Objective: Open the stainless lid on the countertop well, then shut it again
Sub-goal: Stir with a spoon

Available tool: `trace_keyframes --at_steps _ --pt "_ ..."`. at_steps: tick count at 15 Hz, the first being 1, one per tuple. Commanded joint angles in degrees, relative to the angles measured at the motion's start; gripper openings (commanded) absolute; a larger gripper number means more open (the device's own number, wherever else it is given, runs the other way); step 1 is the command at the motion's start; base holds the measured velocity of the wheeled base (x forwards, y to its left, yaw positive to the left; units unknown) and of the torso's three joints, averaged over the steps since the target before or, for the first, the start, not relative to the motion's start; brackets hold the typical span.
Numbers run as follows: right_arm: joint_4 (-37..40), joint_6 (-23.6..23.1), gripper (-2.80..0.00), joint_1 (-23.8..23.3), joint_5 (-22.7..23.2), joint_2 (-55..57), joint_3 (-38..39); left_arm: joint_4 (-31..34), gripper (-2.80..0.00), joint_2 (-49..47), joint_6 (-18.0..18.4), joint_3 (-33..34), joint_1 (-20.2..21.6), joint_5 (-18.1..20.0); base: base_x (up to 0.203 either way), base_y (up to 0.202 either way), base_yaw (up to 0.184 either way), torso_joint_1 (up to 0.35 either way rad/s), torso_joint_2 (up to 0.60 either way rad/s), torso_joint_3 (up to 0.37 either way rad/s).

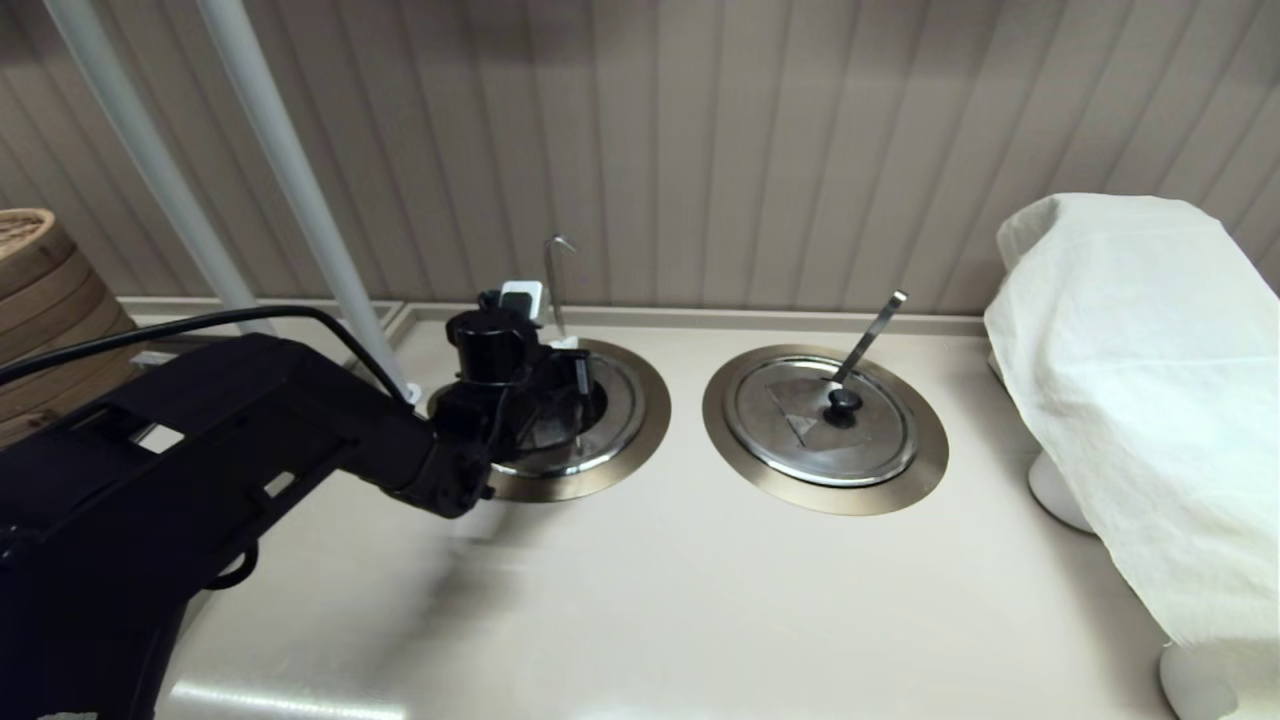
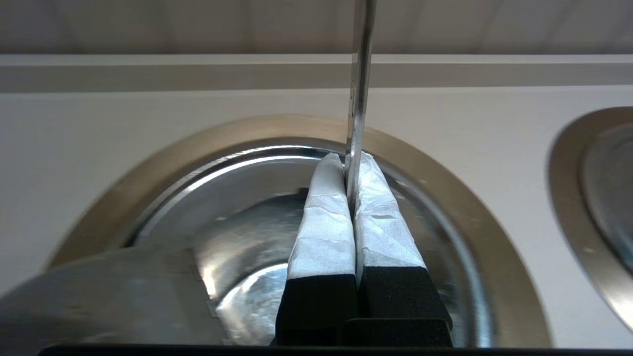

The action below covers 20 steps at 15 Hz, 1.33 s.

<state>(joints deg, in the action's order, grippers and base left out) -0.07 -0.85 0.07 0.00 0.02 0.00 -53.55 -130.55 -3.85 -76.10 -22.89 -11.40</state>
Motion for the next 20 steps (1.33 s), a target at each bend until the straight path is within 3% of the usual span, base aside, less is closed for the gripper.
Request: trace_keyframes --at_steps 1,6,11,15,20 --pt "-0.01 -0.03 -2.8 0.01 0.0 0.05 0.0 -0.32 -2.8 1.24 2.67 0.1 2.19 -0.24 0.0 0.0 0.0 0.0 0.0 0.0" --pt "-0.01 -0.03 -2.8 0.01 0.0 -0.02 0.0 -0.06 -2.8 -4.8 2.99 -8.19 2.4 -2.86 0.0 0.0 0.0 0.0 0.0 0.0" --pt "-0.01 -0.03 -2.8 0.01 0.0 0.06 0.0 -0.23 -2.8 -8.4 1.25 -14.95 -0.19 -3.76 0.0 0.0 0.0 0.0 0.0 0.0" --pt "-0.01 -0.03 -2.8 0.01 0.0 0.01 0.0 -0.15 -2.8 -7.43 -0.45 -12.45 -0.69 -4.03 0.0 0.0 0.0 0.0 0.0 0.0" --pt "-0.01 -0.03 -2.8 0.01 0.0 0.03 0.0 -0.25 -2.8 -0.49 -3.67 -1.45 -0.01 -3.14 0.0 0.0 0.0 0.0 0.0 0.0"
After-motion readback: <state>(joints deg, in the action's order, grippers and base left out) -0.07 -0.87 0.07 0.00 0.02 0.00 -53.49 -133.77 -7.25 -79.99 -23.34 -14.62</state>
